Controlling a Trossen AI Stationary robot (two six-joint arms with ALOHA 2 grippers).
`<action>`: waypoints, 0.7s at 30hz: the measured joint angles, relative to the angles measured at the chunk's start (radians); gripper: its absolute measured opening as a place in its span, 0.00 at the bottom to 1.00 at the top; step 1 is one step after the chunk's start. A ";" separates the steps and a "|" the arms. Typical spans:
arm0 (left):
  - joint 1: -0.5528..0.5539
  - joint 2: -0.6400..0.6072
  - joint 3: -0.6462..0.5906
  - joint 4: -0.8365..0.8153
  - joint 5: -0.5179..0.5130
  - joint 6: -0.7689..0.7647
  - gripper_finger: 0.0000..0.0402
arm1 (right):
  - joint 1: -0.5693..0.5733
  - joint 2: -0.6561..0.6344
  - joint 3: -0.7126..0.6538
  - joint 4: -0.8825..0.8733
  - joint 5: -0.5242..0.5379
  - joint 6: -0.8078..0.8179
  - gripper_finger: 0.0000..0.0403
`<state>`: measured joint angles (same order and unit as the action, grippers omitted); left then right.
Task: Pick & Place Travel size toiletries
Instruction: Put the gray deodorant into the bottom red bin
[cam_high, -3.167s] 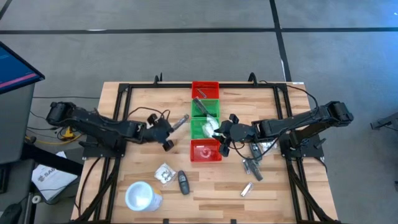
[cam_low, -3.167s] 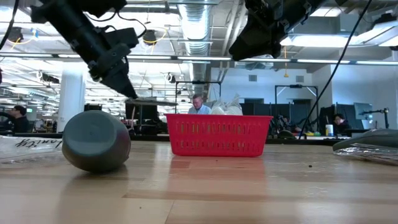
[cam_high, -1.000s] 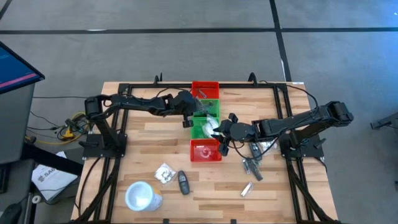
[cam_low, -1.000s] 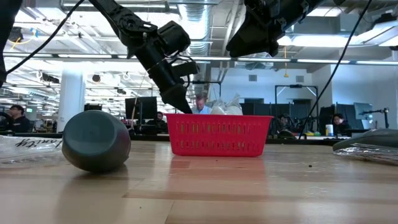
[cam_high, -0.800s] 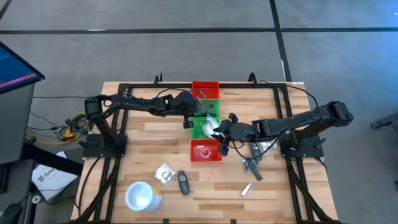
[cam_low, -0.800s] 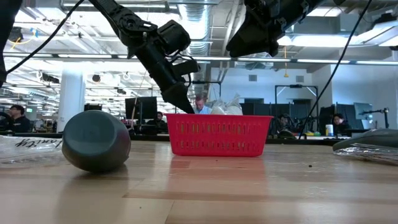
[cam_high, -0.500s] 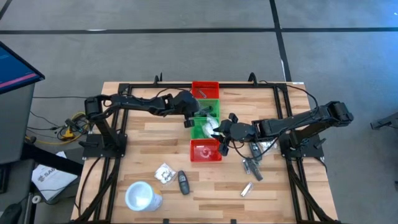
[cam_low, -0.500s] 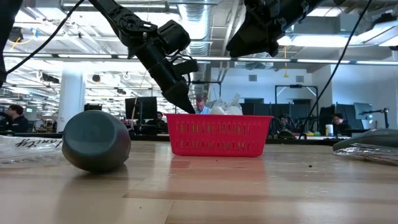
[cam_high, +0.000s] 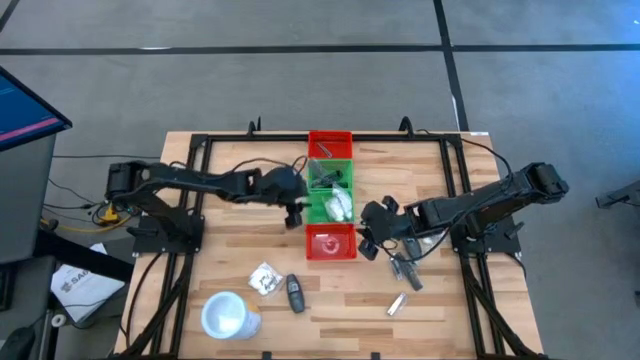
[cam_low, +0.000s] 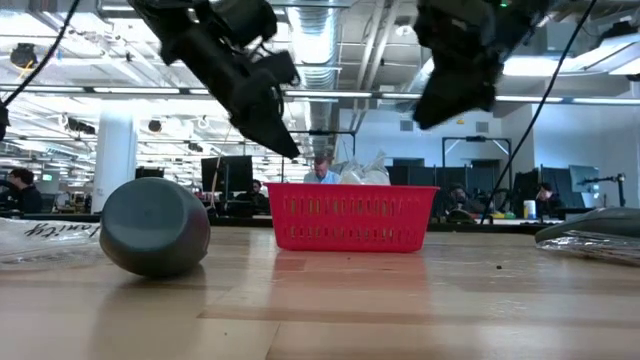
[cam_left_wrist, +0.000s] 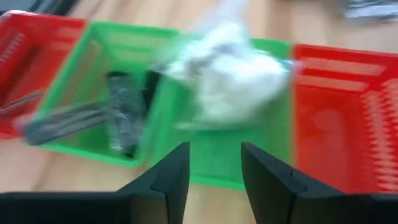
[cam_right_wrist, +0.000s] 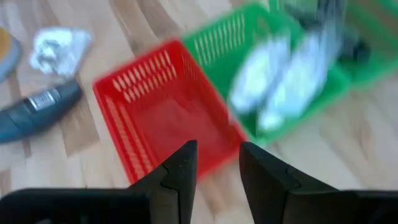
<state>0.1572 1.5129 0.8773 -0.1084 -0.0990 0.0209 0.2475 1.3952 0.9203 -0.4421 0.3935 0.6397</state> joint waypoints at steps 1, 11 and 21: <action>-0.021 -0.016 -0.016 0.015 0.000 -0.015 0.34 | 0.009 0.000 0.000 -0.025 0.000 0.040 0.27; -0.232 -0.168 -0.152 0.149 -0.009 -0.138 0.34 | 0.138 0.000 0.000 -0.388 -0.052 0.464 0.27; -0.337 -0.183 -0.199 0.276 -0.062 -0.161 0.34 | 0.236 -0.008 0.000 -0.618 -0.121 0.741 0.29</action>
<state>-0.1801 1.3300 0.6785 0.1671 -0.1613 -0.1402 0.4835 1.3871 0.9207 -1.0605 0.2729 1.3808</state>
